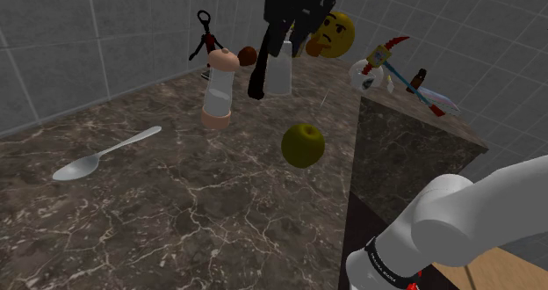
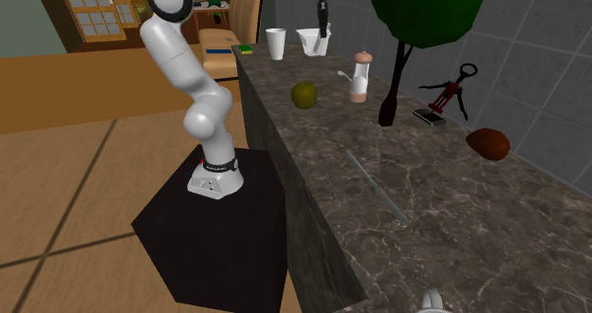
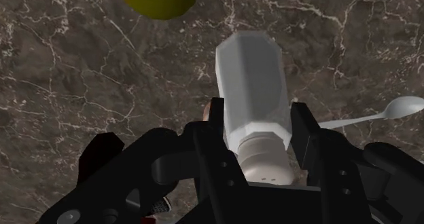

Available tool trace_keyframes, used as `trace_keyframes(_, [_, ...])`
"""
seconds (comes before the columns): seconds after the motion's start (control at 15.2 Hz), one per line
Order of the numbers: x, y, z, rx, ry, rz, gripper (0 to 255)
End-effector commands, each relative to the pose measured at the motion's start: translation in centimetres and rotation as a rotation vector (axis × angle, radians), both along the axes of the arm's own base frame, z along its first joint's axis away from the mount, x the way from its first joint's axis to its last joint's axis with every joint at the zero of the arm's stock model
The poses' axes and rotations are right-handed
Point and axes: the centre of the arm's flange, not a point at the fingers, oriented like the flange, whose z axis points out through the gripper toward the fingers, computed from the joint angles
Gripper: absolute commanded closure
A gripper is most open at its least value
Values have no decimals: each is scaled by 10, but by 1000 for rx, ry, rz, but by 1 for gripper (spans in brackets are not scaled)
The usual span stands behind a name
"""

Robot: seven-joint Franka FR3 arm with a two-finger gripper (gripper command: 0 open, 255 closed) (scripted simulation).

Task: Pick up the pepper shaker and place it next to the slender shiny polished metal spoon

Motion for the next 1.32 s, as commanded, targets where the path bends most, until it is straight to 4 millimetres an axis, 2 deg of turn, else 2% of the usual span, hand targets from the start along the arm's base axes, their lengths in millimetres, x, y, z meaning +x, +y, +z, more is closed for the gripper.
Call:
trace_keyframes(0.0, [0, 27, 3, 2, 0, -1, 255])
trace_keyframes(0.2, [1, 67, 3, 2, 0, -1, 255])
trace_keyframes(0.26, [2, 88, 3, 2, 0, -1, 255])
trace_keyframes(1.25, [2, 88, -76, 2, 0, -1, 255])
